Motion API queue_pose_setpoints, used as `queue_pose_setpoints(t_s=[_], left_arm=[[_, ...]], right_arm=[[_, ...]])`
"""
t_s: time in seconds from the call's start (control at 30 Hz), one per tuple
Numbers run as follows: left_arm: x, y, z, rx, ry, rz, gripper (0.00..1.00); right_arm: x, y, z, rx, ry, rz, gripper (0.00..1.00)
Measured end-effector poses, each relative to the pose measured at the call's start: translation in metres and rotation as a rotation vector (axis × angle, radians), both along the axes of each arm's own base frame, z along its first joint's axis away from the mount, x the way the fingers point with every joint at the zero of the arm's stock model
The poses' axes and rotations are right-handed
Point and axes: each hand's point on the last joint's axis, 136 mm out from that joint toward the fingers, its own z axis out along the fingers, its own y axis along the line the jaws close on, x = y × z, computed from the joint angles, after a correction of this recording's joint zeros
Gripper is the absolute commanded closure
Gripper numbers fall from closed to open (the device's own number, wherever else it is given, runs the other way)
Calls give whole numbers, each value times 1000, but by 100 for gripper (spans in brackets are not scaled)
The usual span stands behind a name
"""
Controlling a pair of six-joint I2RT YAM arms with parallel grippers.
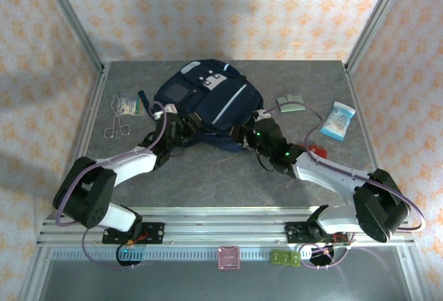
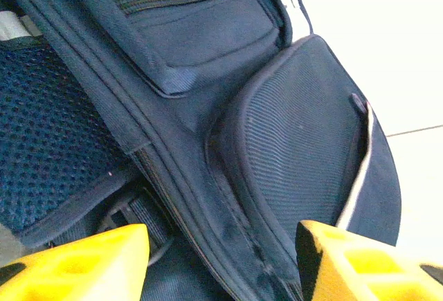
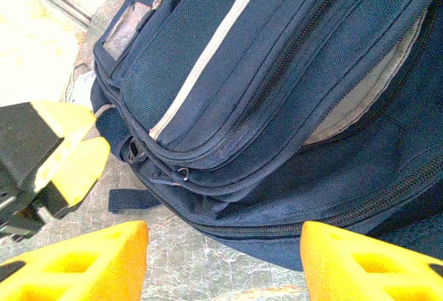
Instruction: Pack the student bag
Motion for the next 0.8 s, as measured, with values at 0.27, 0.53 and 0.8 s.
queue_pose_setpoints(t_s=[0.27,0.53,0.8], left_arm=[[15,7,-18,-26,49,46,45],[37,6,-29,-58,67,64,74],[53,-4,-27,-104,73,20,100]], right_arm=[[1,1,2,7,-7,0,41],[1,1,4,14,-11,-2,41],[1,1,3,19,-7,-5,41]])
